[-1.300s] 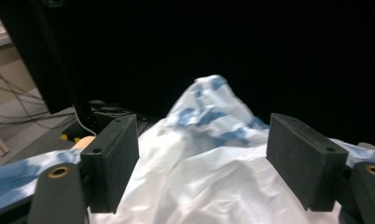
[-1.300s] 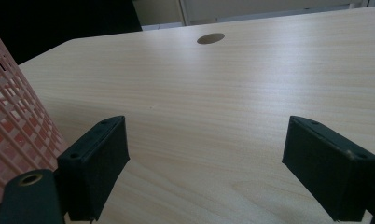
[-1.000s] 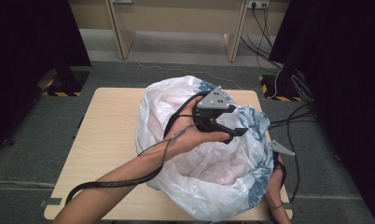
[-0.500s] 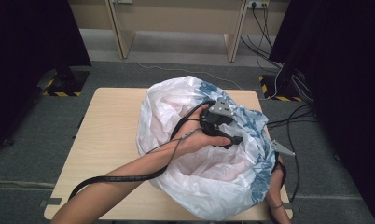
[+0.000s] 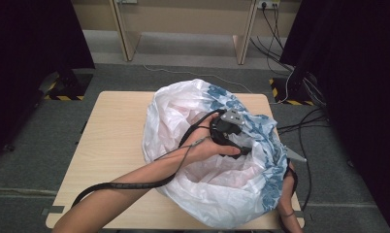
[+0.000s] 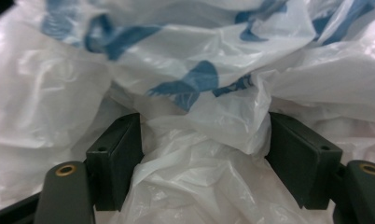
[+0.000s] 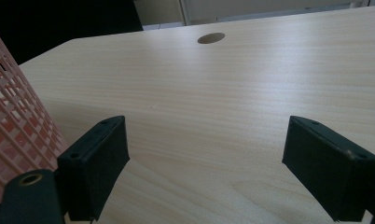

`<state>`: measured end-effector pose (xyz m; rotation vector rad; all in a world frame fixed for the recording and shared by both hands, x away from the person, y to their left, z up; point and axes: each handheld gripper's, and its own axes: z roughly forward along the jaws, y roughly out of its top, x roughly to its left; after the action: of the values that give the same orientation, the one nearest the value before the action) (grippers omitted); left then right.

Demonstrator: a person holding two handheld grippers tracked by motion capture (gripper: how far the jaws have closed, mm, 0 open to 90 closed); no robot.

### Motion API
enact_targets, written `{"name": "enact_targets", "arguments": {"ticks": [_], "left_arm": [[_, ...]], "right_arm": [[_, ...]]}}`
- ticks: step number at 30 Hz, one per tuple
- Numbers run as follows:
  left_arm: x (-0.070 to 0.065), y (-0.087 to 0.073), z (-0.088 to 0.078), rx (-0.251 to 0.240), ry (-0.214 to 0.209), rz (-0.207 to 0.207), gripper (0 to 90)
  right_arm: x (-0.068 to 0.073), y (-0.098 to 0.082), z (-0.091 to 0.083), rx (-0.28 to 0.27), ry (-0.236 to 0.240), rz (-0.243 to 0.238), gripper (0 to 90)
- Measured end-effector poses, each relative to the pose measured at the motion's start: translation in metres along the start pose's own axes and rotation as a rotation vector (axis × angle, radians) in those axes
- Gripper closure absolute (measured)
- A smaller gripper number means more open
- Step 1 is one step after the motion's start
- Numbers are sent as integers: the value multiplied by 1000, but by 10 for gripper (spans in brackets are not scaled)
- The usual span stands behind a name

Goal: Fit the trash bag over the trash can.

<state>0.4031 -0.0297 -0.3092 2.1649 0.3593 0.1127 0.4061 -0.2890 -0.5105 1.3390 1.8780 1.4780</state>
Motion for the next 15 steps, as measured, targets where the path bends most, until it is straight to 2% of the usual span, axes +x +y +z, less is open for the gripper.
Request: {"name": "enact_targets", "arguments": {"ticks": [6,9,15], "left_arm": [[-1,0,-1,18,0,1,279],[-2,3,-9,-14,5,-3,281],[-1,14,-35,-100,23,-12,277]], "right_arm": [[0,0,0,-1,1,3,147],[0,0,0,-5,1,3,147],[-1,0,-1,-2,-1,3,147]]}}
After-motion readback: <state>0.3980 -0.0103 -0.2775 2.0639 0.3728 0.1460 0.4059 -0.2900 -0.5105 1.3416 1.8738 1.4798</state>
